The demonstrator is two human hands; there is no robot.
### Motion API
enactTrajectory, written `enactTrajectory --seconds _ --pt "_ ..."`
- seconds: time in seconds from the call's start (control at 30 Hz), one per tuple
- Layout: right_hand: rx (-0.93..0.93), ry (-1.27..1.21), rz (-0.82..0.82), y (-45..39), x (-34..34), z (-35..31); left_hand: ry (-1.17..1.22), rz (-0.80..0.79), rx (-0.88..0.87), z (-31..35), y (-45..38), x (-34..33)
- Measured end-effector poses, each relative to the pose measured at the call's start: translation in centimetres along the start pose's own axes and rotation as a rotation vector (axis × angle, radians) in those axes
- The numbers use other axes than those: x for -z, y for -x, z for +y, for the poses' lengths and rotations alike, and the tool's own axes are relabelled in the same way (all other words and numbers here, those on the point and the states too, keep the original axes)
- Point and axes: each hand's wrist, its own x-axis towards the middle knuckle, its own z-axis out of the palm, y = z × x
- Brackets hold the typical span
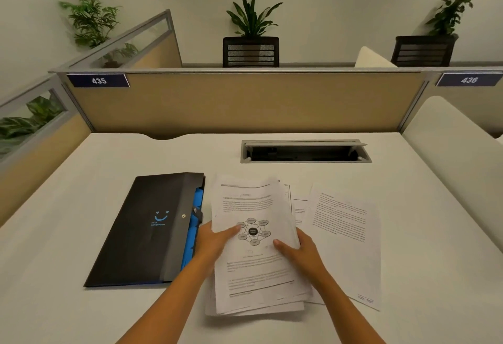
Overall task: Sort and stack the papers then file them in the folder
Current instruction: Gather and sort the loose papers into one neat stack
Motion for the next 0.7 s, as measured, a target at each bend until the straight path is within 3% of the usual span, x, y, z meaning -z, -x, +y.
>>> enactTrajectory --seconds 0.13,0.27,0.37,0.53,0.7 --pt "-0.033 -0.094 0.07 0.0 1.0 -1.4 -0.025 -0.235 -0.034 1.6 0.3 1.5" --pt "-0.043 -0.335 -0.079 -0.4 1.9 -3.1 -0.006 -0.391 -0.051 3.5 0.6 1.9" --pt "0.018 -0.367 -0.168 -0.4 2.3 -4.6 0.015 -0.375 -0.103 4.8 0.9 1.4" --pt "0.183 -0.31 0.024 -0.2 2.3 -7.3 -0.004 -0.303 -0.19 6.1 1.5 0.1" --pt "0.394 -0.308 0.132 0.0 2.0 -9.8 0.053 -0.212 -0.413 7.4 2.3 -1.3"
